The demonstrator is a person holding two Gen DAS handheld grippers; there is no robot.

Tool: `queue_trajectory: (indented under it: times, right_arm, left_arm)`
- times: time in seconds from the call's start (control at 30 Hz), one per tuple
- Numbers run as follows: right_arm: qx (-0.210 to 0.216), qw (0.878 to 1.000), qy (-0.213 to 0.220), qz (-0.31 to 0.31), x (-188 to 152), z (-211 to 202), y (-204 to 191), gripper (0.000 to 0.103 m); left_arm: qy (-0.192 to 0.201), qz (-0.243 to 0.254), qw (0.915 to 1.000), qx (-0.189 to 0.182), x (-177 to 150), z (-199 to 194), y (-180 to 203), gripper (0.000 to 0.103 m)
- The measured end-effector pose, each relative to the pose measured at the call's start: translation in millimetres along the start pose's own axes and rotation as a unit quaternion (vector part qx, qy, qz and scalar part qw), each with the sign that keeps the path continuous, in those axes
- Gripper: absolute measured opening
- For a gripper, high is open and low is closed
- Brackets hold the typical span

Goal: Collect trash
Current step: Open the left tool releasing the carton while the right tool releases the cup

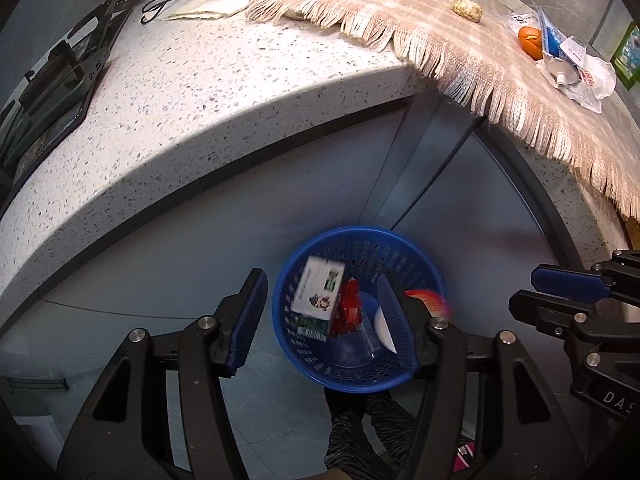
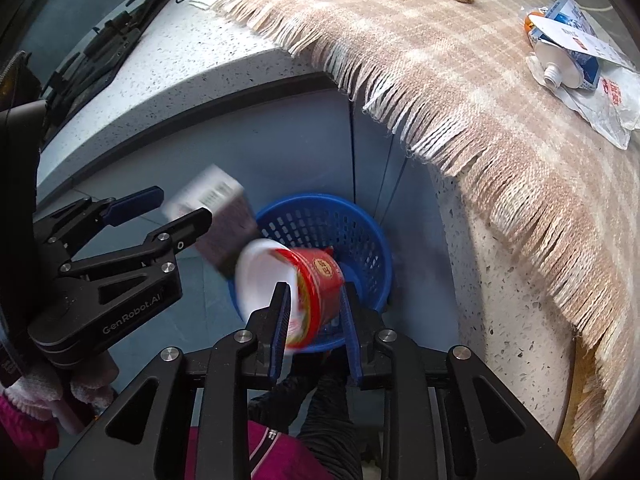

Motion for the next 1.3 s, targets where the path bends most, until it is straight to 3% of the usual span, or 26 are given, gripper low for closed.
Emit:
queue_trajectory:
  times: [0.6,0.87,1.03,1.3]
  right_arm:
    - [0.007,1.0,0.011,0.003,7,-19,-6,0.025]
    - [0.022,0.999,0.033,0.011,8,-48,1,0.025]
    - [0.027,0.997,0.061,0.027,8,-72,16,0.036]
    - [0.023,0.991,0.107,0.076,6,-105,63,0.037]
  left_arm:
    - [0.012,0.0,0.9999,-0.003,2,-19,-8,0.059]
    - [0.035,-0.002,0.9993,-0.009,16,-40,-9,0.059]
    - [0.055,0.003,0.9983,-0.018,34,-56,-5,0.059]
    - [0.087,0.026,0.9952,-0.037,66,-69,20,0.059]
Point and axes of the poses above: each gripper's, at about its wrist camera, not at the fingertips, and z roughly the way its jaws point, y to its right, x to its top, the point moved 1 cm from there along z, roughly the way its jaws point, and after that the axes turned 1 degree about -y, right-handed, at the moved point
